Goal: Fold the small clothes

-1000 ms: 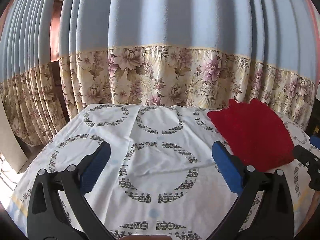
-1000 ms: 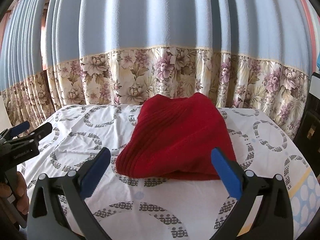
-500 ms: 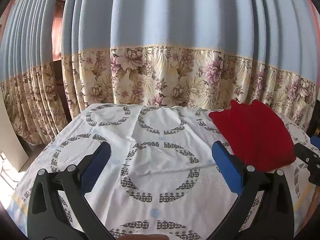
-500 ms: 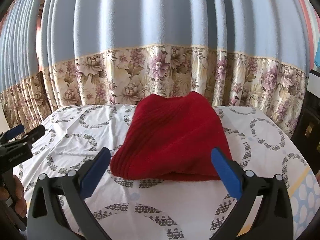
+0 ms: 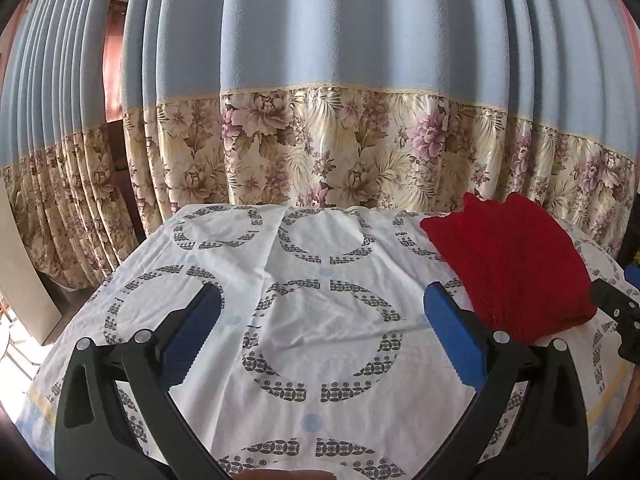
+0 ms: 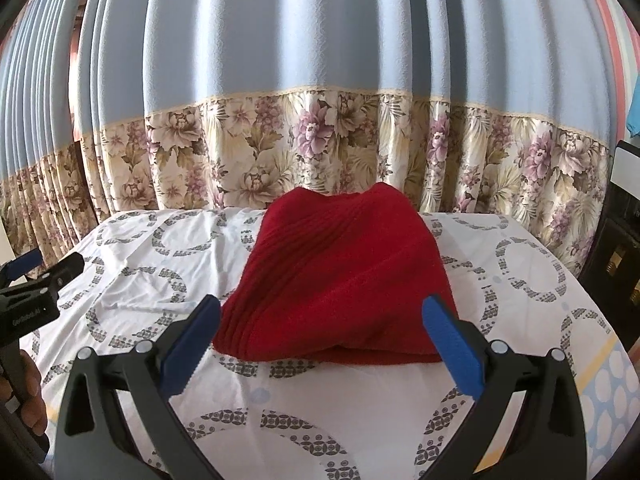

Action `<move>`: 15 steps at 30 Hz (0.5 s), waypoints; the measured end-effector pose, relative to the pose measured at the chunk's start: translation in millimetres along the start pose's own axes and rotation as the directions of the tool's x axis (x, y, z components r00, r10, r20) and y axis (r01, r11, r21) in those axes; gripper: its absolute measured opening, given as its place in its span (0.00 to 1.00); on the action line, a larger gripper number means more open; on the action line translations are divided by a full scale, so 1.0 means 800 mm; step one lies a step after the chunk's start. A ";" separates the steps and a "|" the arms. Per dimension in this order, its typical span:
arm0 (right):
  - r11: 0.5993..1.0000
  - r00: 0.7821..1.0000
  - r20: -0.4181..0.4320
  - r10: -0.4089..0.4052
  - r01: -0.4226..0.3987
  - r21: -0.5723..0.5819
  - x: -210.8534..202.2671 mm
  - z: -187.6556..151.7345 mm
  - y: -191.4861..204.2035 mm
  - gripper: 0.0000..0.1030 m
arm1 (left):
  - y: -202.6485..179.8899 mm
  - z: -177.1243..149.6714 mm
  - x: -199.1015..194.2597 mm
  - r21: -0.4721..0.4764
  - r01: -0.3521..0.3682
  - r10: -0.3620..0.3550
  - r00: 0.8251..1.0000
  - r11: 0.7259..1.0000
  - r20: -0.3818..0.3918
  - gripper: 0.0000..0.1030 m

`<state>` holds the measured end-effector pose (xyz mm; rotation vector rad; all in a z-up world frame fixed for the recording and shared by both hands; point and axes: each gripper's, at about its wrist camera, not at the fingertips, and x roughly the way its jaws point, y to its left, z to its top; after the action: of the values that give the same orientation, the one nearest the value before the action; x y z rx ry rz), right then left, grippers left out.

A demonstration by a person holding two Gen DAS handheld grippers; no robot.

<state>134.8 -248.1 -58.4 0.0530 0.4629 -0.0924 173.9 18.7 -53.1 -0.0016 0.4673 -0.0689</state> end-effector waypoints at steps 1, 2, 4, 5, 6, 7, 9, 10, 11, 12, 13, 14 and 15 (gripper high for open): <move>1.000 1.000 0.002 -0.003 0.003 0.000 0.001 -0.001 0.000 0.98 | 0.000 0.000 0.000 0.000 0.003 -0.003 1.000 1.000 0.000 0.97; 1.000 1.000 0.002 -0.004 0.004 -0.001 0.001 -0.001 -0.001 0.98 | -0.001 0.000 0.000 0.001 0.003 -0.003 1.000 1.000 -0.002 0.97; 1.000 1.000 0.003 -0.004 0.004 -0.001 0.001 0.000 -0.002 0.98 | -0.003 0.000 0.002 0.011 -0.007 0.007 1.000 1.000 -0.008 0.97; 1.000 1.000 0.002 -0.004 0.004 -0.001 0.001 0.000 -0.001 0.98 | -0.004 -0.001 0.002 0.016 -0.011 0.011 1.000 1.000 -0.010 0.97; 1.000 1.000 0.003 -0.004 0.004 -0.003 0.001 0.000 -0.001 0.98 | -0.006 -0.001 0.003 0.023 -0.020 0.020 1.000 1.000 -0.012 0.97; 1.000 1.000 0.004 -0.005 0.005 -0.004 0.001 0.000 -0.001 0.98 | -0.008 -0.001 0.003 0.027 -0.025 0.025 1.000 0.999 -0.013 0.97; 1.000 1.000 0.004 -0.005 0.005 -0.003 0.001 0.000 -0.001 0.98 | -0.009 -0.002 0.004 0.030 -0.025 0.026 1.000 0.999 -0.016 0.97; 1.000 1.000 0.005 -0.006 0.006 -0.004 0.002 0.000 -0.001 0.98 | -0.008 -0.002 0.004 0.030 -0.024 0.025 1.000 0.999 -0.018 0.97; 1.000 1.000 0.002 -0.006 0.006 -0.003 0.002 0.000 -0.001 0.98 | -0.008 -0.003 0.005 0.030 -0.022 0.023 1.000 0.999 -0.022 0.97; 1.000 1.000 0.000 -0.006 0.006 -0.003 0.003 -0.001 -0.001 0.98 | -0.008 -0.003 0.006 0.029 -0.020 0.021 0.999 0.999 -0.028 0.97; 1.000 1.000 -0.002 -0.005 0.005 -0.003 0.002 0.000 -0.001 0.98 | -0.008 -0.003 0.007 0.026 -0.019 0.020 0.999 0.999 -0.031 0.97; 1.000 1.000 -0.002 -0.008 0.008 -0.005 0.003 0.001 -0.002 0.98 | -0.008 -0.004 0.008 0.025 -0.018 0.019 0.999 1.000 -0.034 0.97; 1.000 1.000 -0.001 -0.011 0.011 -0.007 0.003 0.001 -0.003 0.98 | -0.008 -0.004 0.008 0.024 -0.017 0.018 0.999 1.000 -0.037 0.97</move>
<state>137.2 -250.5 -58.5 0.0436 0.4643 -0.1014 177.9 12.2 -58.8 0.0272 0.5038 -0.0579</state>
